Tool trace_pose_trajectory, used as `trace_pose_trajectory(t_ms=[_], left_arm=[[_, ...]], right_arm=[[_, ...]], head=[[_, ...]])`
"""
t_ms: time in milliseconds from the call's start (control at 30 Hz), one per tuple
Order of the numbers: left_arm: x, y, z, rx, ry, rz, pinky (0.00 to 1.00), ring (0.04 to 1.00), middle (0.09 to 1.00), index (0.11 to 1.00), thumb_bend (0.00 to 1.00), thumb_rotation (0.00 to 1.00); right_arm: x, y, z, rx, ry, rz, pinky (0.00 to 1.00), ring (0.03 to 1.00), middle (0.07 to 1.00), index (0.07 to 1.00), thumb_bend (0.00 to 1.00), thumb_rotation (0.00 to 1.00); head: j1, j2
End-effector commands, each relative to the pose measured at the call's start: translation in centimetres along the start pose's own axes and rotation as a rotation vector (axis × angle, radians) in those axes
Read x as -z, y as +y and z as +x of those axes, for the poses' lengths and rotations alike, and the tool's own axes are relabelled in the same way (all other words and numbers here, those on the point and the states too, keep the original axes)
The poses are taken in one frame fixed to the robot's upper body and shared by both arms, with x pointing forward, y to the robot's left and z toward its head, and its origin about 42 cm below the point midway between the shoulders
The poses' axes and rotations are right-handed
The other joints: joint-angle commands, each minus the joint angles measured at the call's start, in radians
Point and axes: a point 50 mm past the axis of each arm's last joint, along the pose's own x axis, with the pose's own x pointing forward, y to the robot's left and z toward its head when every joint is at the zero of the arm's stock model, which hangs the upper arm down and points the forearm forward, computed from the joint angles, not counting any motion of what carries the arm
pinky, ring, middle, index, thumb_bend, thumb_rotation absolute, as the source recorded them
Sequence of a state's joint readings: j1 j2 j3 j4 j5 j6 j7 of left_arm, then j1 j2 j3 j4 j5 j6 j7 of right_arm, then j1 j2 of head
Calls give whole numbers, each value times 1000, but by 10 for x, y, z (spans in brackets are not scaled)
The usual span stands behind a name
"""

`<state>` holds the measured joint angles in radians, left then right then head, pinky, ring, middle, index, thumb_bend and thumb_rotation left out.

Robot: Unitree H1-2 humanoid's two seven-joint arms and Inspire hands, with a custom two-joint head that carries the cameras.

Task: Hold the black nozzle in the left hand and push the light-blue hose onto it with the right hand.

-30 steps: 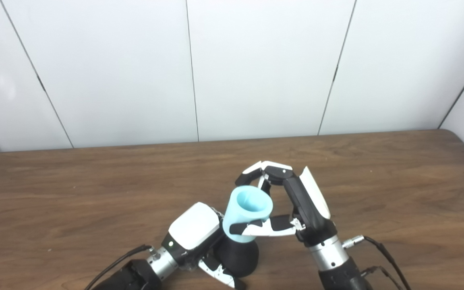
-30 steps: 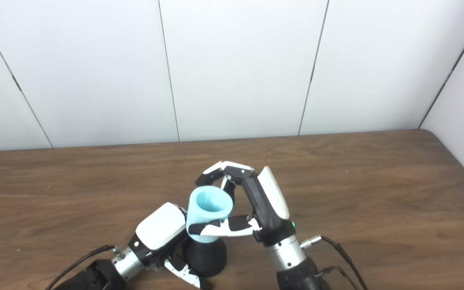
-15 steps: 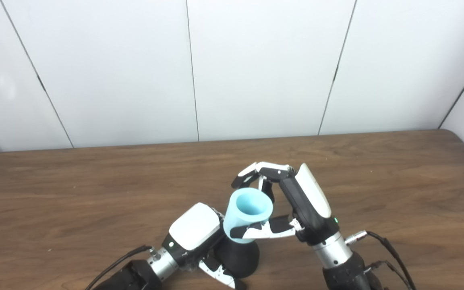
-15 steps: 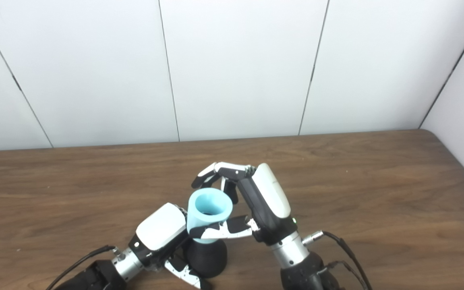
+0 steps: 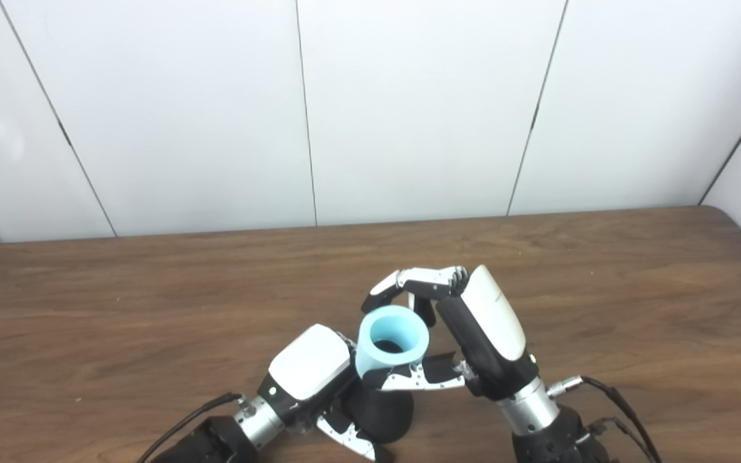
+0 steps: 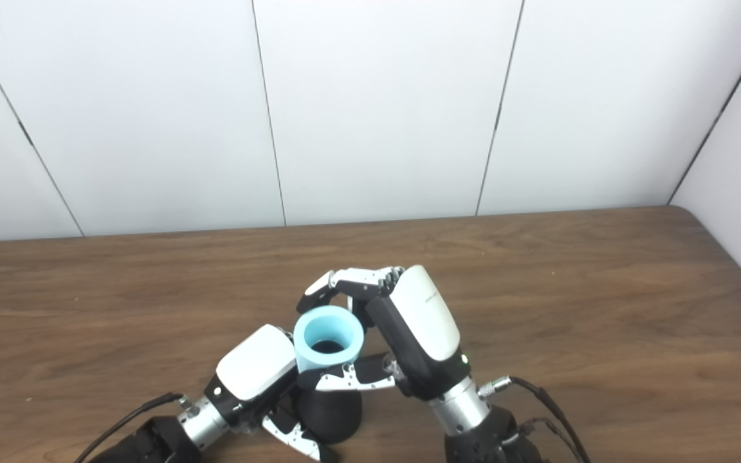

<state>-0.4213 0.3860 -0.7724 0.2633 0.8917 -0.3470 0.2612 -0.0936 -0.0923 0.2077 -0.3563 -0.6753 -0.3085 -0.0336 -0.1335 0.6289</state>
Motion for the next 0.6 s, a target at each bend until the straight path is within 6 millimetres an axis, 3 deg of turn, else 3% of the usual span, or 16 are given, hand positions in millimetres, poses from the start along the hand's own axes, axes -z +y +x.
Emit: trace_pose_trajectory(t_ms=[0, 567], left_arm=[[-25, -63, -43, 331, -10, -22, 325, 344, 427, 512, 516, 0], [-24, -64, -44, 319, -14, -17, 271, 290, 399, 510, 515, 0]], right_arm=[[-3, -2, 3, -4, -21, -24, 93, 149, 470, 482, 528, 0], [-4, -5, 5, 23, 21, -9, 65, 99, 469, 481, 529, 0]], head=[[-2, 1], [-3, 1]])
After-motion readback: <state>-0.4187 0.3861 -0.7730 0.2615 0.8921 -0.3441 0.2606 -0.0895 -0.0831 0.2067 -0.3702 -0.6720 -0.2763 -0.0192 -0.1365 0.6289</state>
